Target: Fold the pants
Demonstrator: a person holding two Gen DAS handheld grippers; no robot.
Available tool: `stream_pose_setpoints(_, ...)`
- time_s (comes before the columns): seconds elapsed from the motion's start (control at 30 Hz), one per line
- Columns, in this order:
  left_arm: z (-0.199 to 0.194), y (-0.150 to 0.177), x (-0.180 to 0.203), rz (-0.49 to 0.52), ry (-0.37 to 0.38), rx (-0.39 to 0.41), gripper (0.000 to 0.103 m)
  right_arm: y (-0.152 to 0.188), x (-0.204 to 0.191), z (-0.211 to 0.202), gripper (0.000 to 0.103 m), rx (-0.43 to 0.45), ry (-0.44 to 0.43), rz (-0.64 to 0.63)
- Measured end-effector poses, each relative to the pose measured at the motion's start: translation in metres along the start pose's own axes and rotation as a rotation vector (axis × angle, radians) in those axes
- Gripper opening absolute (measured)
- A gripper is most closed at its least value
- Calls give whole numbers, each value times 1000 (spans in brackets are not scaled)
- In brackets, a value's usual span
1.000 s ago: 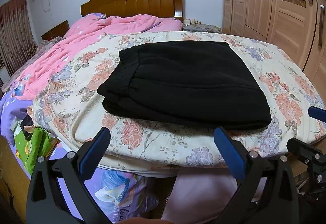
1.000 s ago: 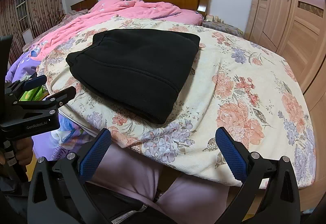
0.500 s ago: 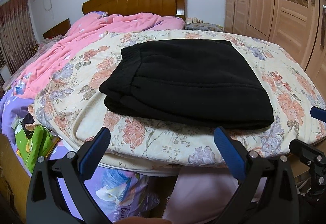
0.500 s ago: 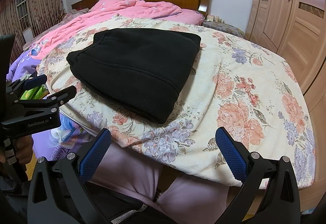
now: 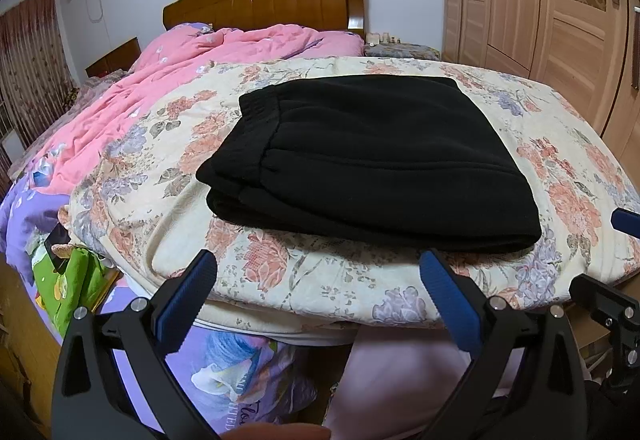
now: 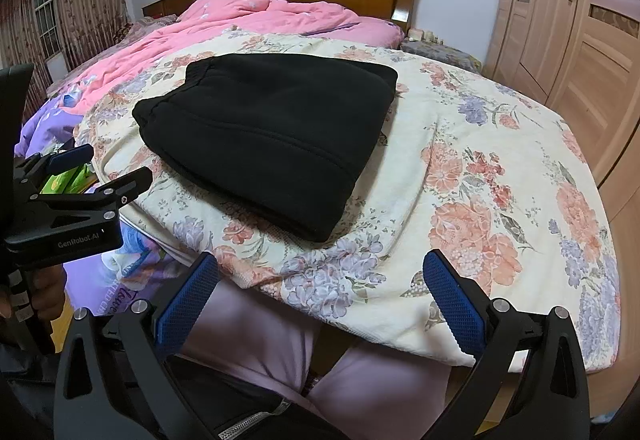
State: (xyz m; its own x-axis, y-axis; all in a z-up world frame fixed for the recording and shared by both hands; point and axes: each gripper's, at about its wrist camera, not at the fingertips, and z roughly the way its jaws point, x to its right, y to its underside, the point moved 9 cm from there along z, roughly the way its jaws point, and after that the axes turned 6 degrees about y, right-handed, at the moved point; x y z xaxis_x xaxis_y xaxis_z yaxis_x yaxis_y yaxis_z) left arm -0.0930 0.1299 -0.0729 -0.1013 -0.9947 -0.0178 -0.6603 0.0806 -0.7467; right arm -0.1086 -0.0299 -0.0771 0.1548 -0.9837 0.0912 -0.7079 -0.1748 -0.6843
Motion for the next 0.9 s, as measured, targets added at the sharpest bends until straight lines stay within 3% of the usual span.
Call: stream_pose_setpoints(0.9, -3, -3, 2, -5, 4, 3, 101, -1, -1, 0, 99, -3, -9, -2)
